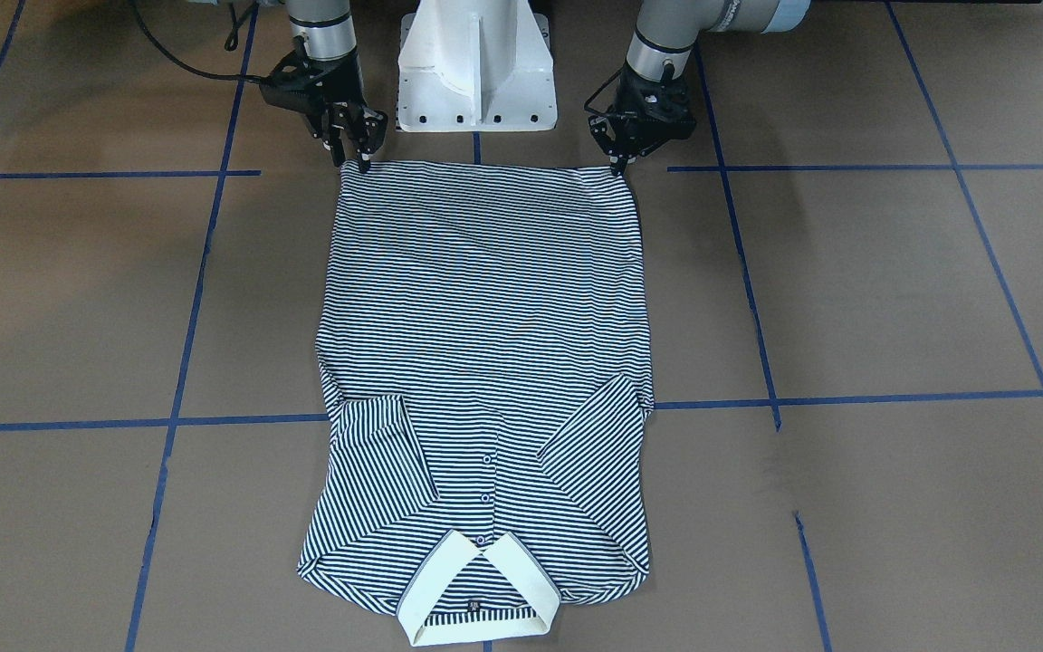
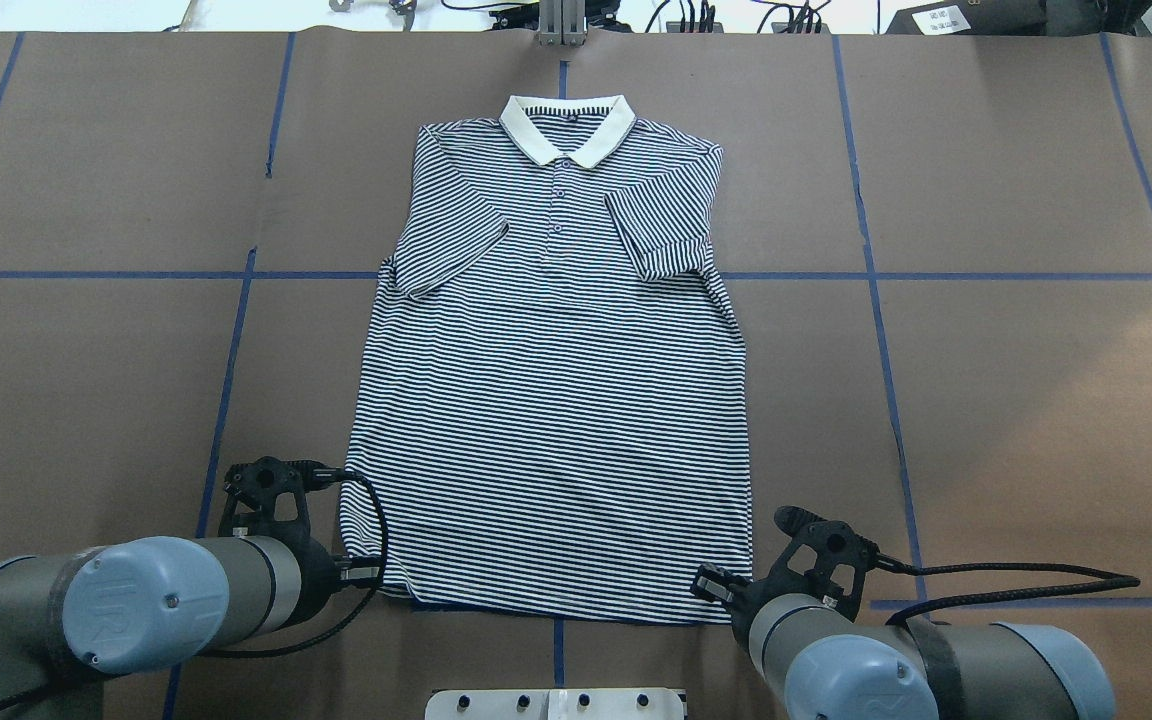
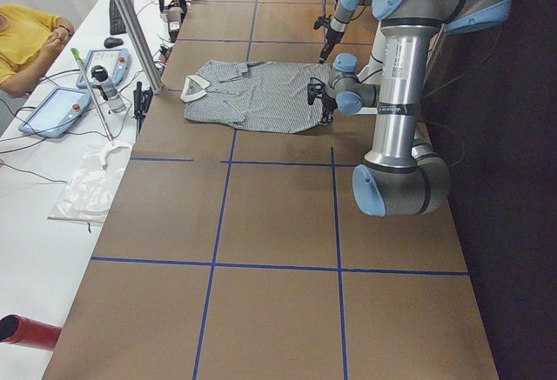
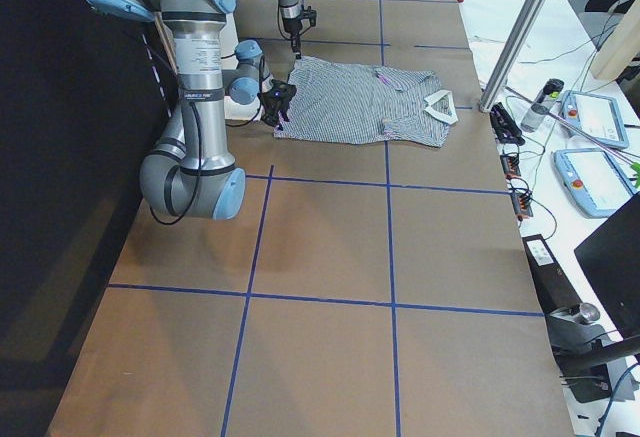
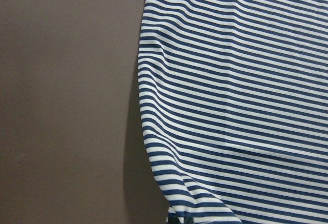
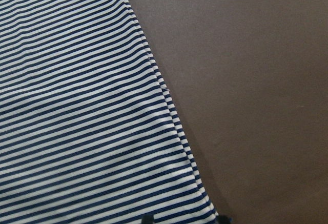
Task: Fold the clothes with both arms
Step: 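Lower both grippers and pinch the two hem corners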
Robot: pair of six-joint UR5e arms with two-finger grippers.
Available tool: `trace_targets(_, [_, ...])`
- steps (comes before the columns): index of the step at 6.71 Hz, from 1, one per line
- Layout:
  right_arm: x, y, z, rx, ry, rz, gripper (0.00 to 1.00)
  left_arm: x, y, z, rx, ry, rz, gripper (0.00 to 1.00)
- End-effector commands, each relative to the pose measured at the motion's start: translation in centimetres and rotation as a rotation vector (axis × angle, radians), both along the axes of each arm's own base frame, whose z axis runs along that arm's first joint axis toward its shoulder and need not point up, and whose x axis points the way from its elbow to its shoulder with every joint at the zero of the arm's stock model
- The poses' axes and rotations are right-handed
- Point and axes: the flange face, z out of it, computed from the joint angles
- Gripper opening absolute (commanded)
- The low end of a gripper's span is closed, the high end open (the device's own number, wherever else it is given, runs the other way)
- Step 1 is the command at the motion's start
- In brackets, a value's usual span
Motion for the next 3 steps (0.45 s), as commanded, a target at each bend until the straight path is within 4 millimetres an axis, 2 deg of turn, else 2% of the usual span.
trace_targets(1, [-0.73, 0.64, 0.88, 0.004, 0.024, -0.01, 0.51, 0.01, 0.02, -0.04, -0.001, 0.002, 0.001, 0.0])
trace_targets(3, [-1.6, 1.3, 1.79, 0.003, 0.044, -0.016, 0.52, 0.04, 0.09, -0.06, 0.0, 0.003, 0.003, 0.0])
